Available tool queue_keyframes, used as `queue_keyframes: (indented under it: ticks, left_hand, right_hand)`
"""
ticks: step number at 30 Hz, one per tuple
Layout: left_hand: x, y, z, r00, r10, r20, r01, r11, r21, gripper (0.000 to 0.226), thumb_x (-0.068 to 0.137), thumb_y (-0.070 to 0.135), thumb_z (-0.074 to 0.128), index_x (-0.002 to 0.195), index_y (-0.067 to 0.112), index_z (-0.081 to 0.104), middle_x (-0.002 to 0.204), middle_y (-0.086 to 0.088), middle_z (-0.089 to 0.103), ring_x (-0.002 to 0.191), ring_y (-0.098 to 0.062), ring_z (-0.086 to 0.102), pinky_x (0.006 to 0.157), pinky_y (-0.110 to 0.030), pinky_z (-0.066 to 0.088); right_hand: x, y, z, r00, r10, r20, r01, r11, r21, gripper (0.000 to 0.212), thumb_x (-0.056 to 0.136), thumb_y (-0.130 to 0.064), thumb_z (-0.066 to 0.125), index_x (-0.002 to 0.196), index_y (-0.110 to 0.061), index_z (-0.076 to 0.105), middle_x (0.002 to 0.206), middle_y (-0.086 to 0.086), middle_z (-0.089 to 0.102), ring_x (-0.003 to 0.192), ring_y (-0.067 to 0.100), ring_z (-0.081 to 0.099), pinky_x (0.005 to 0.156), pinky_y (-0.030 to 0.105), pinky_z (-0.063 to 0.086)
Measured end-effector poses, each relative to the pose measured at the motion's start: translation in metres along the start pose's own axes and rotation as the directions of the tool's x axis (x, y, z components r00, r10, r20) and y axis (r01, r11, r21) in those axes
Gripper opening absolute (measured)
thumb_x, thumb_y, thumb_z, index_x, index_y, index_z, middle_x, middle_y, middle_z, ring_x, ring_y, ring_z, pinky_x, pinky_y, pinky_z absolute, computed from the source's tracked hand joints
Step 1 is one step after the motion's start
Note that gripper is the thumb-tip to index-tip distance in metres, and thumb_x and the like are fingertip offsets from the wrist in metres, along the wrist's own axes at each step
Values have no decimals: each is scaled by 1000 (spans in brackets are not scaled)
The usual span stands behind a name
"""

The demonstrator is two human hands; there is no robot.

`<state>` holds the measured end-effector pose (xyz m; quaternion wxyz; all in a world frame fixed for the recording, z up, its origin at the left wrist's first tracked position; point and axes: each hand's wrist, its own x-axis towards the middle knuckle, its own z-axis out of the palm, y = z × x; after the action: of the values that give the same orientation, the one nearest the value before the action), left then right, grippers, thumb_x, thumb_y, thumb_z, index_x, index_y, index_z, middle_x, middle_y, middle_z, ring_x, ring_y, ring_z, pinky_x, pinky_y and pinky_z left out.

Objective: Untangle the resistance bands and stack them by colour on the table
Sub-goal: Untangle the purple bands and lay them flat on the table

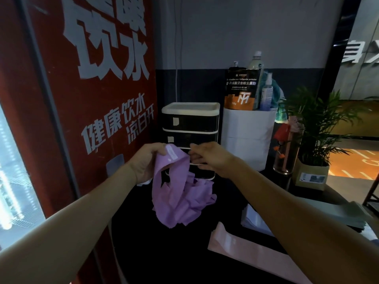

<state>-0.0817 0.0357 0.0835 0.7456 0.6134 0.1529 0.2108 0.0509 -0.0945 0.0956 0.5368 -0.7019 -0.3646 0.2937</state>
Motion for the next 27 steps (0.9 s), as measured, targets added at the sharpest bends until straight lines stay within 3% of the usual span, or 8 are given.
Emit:
queue_keyframes:
  ticks: [3, 9, 12, 15, 18, 22, 27]
  left_hand:
    - [-6, 2, 6, 998, 30, 59, -32, 999, 41, 24, 57, 8, 49, 75, 8, 66, 67, -4, 66, 60, -14, 61, 58, -23, 51]
    - [-8, -2, 12, 993, 58, 100, -66, 994, 85, 15, 55, 3, 47, 69, 6, 47, 63, -4, 59, 55, -14, 56, 50, -18, 47]
    - [-7, -7, 10, 990, 57, 129, -76, 987, 145, 13, 57, 2, 51, 66, 9, 58, 67, -5, 60, 60, -14, 55, 54, -20, 47]
    - [-7, -12, 9, 992, 23, 121, -51, 971, 232, 12, 68, 10, 69, 64, 18, 61, 67, 1, 62, 65, -11, 55, 60, -21, 45]
    - [-3, -14, 10, 999, 39, 33, -47, 956, 288, 11, 79, 25, 70, 82, 21, 60, 85, 2, 65, 84, -11, 60, 74, -24, 48]
    - [0, -14, 18, 989, 137, 46, -144, 888, 437, 45, 72, 21, 79, 111, 17, 58, 108, -1, 61, 98, -12, 60, 77, -21, 48]
    - [-4, -16, 34, 975, 145, 168, -208, 861, 465, 15, 86, 15, 64, 101, 15, 66, 92, 3, 69, 82, -4, 65, 71, -15, 51]
  right_hand:
    - [-1, -11, 9, 1000, 5, 18, -7, 996, 84, 40, 95, -34, 50, 113, 1, 62, 111, 15, 66, 98, 22, 61, 95, 35, 50]
    - [-11, -16, 13, 1000, 8, -16, -6, 994, 112, 26, 89, -17, 61, 105, 3, 64, 95, 14, 62, 78, 16, 59, 68, 24, 52]
    - [-15, -15, 13, 998, -25, -52, 30, 995, 99, 24, 87, -8, 63, 106, 6, 64, 94, 15, 64, 79, 17, 59, 69, 25, 53]
    - [-17, -15, 11, 994, -50, -100, 61, 992, 109, 24, 85, 3, 61, 108, 9, 62, 78, 7, 61, 68, 12, 56, 63, 22, 52]
    - [-17, -15, 6, 989, -86, -119, 91, 995, 37, 20, 83, 5, 62, 103, 6, 64, 75, 5, 58, 67, 10, 55, 64, 21, 51]
    - [-19, -16, 3, 985, -120, -127, 122, 993, 6, 20, 83, 2, 63, 103, 6, 64, 75, 5, 60, 67, 11, 56, 63, 23, 51]
    - [-16, -15, -4, 962, -193, -193, 181, 980, -81, 7, 84, -4, 64, 89, 0, 67, 74, 4, 59, 70, 14, 54, 67, 27, 48]
